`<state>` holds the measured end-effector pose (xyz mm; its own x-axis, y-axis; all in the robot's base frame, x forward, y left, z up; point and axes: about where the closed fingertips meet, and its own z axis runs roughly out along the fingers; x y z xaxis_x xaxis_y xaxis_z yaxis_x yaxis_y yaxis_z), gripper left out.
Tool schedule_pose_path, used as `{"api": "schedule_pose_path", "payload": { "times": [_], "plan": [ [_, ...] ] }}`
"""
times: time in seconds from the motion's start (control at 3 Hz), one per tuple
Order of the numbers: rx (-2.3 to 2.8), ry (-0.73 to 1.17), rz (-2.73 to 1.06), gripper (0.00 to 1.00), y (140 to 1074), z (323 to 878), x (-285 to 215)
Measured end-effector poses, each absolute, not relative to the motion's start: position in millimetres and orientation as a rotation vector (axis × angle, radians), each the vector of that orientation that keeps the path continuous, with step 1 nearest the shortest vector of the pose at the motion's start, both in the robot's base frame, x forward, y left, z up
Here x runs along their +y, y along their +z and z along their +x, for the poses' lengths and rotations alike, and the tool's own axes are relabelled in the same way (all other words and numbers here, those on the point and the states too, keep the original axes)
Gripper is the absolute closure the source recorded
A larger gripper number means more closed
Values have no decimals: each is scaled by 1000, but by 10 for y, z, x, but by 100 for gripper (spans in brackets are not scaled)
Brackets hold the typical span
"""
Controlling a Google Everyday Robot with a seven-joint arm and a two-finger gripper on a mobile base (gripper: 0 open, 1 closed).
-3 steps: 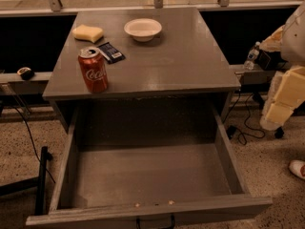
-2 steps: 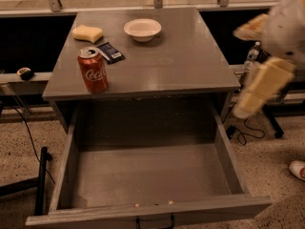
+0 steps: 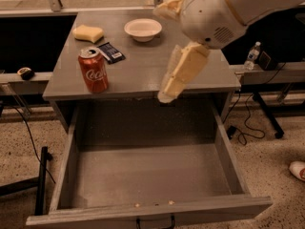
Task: Place coke can into top drawer
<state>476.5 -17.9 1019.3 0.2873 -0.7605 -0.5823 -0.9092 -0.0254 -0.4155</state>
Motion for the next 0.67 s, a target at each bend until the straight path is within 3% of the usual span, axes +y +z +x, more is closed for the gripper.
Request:
{"api": "schedule_pose_path", "payload": {
  "times": [0.67],
  "plan": [
    [1459,272,-1818,0,10197,4760,-46]
  ]
}}
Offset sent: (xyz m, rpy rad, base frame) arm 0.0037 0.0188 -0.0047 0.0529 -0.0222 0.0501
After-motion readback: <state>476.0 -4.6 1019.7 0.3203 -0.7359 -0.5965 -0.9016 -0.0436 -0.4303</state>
